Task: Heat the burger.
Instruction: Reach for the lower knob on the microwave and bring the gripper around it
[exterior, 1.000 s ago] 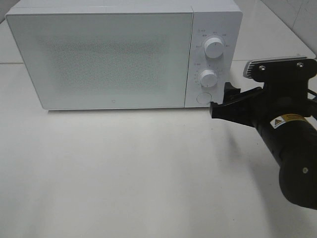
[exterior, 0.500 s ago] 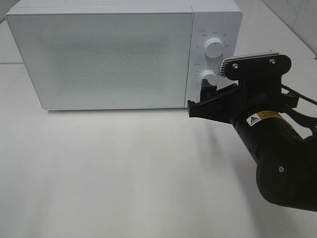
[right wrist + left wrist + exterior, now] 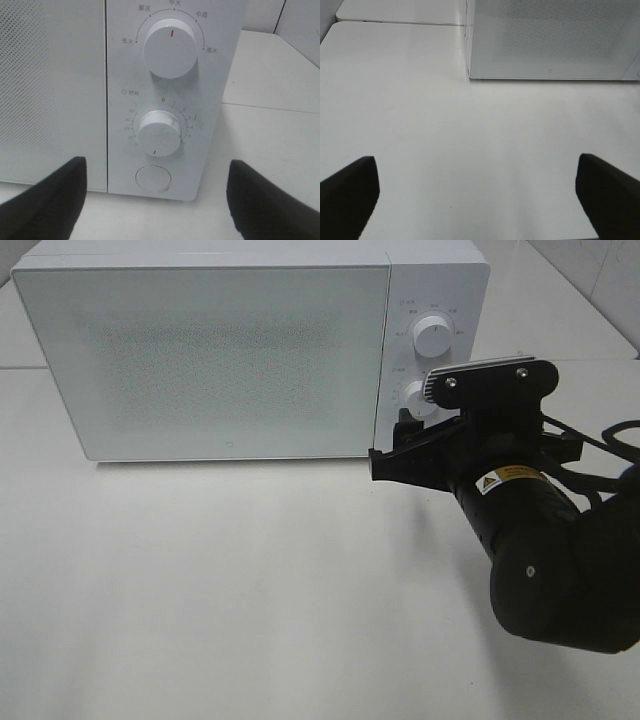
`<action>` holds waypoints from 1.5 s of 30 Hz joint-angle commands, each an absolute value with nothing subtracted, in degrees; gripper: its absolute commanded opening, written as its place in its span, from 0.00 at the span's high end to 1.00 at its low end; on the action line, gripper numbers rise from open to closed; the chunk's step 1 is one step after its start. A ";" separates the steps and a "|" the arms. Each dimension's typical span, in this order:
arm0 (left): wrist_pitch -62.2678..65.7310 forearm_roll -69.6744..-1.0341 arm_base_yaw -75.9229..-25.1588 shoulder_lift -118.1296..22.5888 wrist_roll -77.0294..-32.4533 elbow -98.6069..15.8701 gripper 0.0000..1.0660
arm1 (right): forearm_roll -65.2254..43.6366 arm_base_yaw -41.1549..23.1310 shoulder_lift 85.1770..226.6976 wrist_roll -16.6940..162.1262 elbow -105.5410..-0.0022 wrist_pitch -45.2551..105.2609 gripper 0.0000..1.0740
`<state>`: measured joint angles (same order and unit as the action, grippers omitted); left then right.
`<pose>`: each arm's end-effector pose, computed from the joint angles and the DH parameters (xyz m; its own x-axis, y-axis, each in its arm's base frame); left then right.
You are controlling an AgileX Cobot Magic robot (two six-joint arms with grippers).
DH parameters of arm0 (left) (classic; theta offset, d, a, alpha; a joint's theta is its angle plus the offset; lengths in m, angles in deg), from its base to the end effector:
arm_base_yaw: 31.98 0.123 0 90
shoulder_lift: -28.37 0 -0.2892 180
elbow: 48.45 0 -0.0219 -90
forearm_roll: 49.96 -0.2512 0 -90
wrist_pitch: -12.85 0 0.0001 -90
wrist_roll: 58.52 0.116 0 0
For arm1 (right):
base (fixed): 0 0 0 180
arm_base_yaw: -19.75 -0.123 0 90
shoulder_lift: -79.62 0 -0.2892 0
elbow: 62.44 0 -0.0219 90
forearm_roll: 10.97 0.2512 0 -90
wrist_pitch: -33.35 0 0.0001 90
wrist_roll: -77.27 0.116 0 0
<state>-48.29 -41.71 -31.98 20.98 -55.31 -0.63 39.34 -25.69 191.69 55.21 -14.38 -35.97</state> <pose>0.0103 -0.0146 0.2708 -0.4414 -0.0137 -0.8972 0.1068 0.9920 -0.0677 0.2656 0.1507 0.1471 -0.1304 -0.1153 -0.9847 0.0041 0.9931 -0.1168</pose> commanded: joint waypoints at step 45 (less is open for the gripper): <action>-48.46 -41.77 -31.86 22.07 -55.26 -0.69 0.06 | 34.70 -20.87 201.49 57.45 -24.58 -38.44 0.30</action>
